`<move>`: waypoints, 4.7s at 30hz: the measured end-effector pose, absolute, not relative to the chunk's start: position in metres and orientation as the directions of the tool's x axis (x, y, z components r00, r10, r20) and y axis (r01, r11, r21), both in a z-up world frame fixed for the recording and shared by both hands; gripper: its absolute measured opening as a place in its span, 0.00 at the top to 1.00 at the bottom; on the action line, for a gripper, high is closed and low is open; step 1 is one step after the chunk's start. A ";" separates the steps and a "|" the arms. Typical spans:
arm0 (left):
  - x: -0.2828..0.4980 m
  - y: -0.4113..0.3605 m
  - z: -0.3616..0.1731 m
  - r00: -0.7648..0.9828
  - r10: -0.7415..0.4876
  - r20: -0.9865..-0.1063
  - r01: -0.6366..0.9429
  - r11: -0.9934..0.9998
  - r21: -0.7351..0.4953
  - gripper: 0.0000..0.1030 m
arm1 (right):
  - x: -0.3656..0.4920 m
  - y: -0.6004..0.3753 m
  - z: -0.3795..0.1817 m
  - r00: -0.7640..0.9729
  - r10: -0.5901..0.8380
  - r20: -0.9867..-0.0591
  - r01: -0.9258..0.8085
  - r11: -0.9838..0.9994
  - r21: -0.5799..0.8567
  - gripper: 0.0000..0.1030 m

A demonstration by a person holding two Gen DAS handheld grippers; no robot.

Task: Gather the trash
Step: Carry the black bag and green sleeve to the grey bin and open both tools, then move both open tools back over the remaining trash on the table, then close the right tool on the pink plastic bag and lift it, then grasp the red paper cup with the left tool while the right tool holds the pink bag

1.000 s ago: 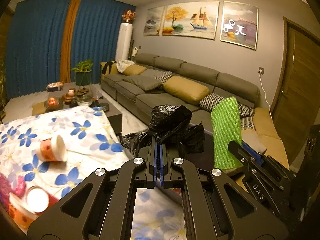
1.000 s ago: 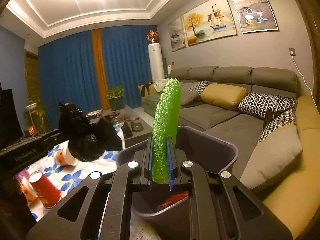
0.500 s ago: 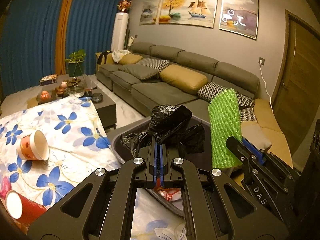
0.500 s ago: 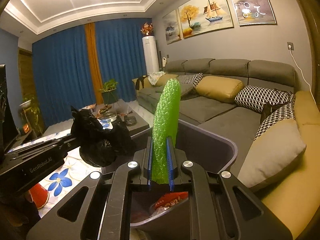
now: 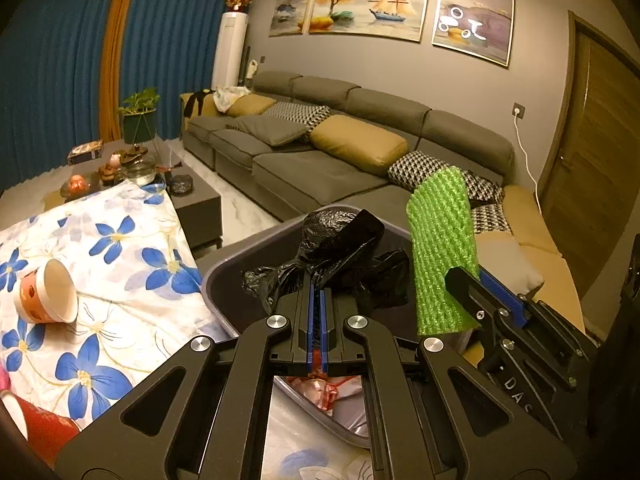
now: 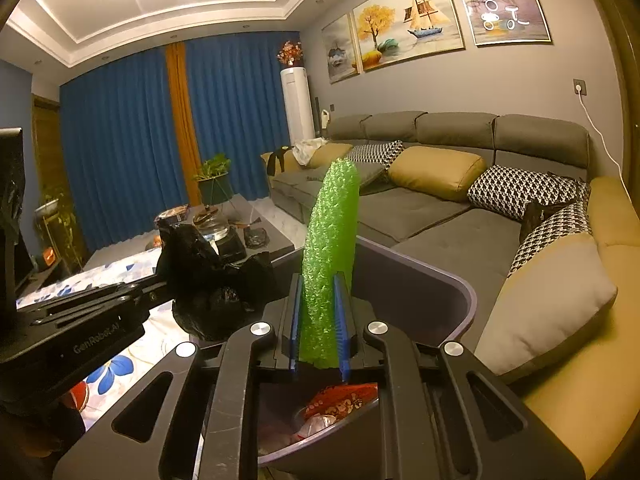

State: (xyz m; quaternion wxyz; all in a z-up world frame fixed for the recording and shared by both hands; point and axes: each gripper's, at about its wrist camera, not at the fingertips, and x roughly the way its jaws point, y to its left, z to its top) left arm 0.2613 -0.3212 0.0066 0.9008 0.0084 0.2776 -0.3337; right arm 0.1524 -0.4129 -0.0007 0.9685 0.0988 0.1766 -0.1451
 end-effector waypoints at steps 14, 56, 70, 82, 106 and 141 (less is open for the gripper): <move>0.272 -0.294 0.001 0.660 -0.568 -0.492 0.544 0.813 -0.209 0.22 | 0.156 -0.414 -0.002 0.892 -0.250 -0.377 0.323 0.936 0.143 0.56; 0.078 0.071 0.009 0.915 0.103 -0.389 -0.162 0.979 -0.121 0.13 | 0.086 -0.161 0.006 0.915 0.179 -0.363 -0.149 0.983 0.109 0.15; 0.065 0.149 -0.002 0.885 0.222 -0.409 -0.312 0.935 -0.168 0.13 | 0.124 -0.050 -0.004 0.842 0.330 -0.426 -0.334 0.940 0.068 0.19; 0.067 0.171 -0.005 0.883 0.248 -0.400 -0.336 0.927 -0.165 0.13 | 0.174 -0.002 -0.011 0.782 0.374 -0.499 -0.404 0.913 0.051 0.36; 0.095 0.109 -0.023 0.885 -0.038 -0.464 -0.041 0.986 -0.159 0.13 | 0.138 -0.058 0.007 0.826 0.380 -0.416 -0.375 0.922 0.096 0.89; 0.102 0.085 -0.012 0.866 -0.098 -0.491 0.015 0.985 -0.170 0.48 | 0.098 -0.136 0.004 0.870 0.315 -0.380 -0.283 0.949 0.138 0.89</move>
